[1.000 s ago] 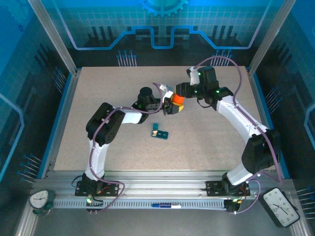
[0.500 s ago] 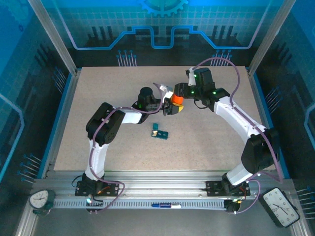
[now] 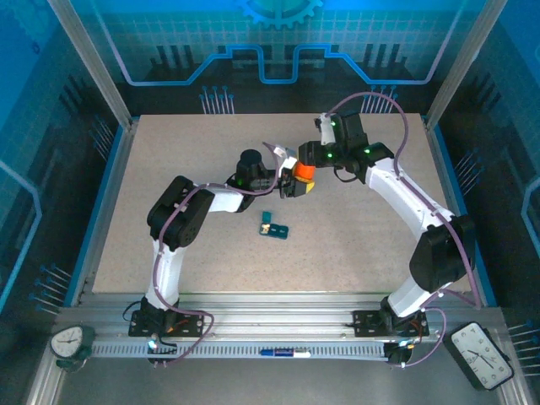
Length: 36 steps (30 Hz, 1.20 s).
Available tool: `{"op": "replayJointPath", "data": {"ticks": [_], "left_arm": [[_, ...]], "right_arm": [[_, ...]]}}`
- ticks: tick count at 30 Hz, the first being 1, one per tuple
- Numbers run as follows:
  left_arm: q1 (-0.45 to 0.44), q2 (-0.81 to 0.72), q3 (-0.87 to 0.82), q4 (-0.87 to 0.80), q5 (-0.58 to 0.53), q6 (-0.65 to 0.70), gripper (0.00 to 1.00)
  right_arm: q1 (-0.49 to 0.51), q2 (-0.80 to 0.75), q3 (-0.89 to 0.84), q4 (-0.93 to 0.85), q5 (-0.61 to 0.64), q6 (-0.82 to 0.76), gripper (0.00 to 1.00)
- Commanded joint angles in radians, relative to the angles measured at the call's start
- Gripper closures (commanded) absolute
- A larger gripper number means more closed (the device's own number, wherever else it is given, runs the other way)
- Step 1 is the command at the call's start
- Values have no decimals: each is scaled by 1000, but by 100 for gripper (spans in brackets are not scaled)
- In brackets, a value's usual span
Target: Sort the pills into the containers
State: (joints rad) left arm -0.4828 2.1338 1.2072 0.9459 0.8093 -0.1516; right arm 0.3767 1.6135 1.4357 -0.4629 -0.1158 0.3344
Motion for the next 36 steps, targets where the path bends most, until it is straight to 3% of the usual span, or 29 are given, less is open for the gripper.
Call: {"op": "replayJointPath", "data": {"ticks": [1,15,22,36], "left_arm": [[17,-64,24,164,-3,11,100],[17,-63,43,173,1,-9,100],[17,-62,43,158,5,0,100],[19,-46,43,140,6,13,100]], "right_arm": [[-26,39,-38,-228,9,-79,71],[-13,39,-118,-145,-106,50,71],[-11,28,-111,-153,-83,32,70],[-33,14,7,-201,-87,46,49]]}}
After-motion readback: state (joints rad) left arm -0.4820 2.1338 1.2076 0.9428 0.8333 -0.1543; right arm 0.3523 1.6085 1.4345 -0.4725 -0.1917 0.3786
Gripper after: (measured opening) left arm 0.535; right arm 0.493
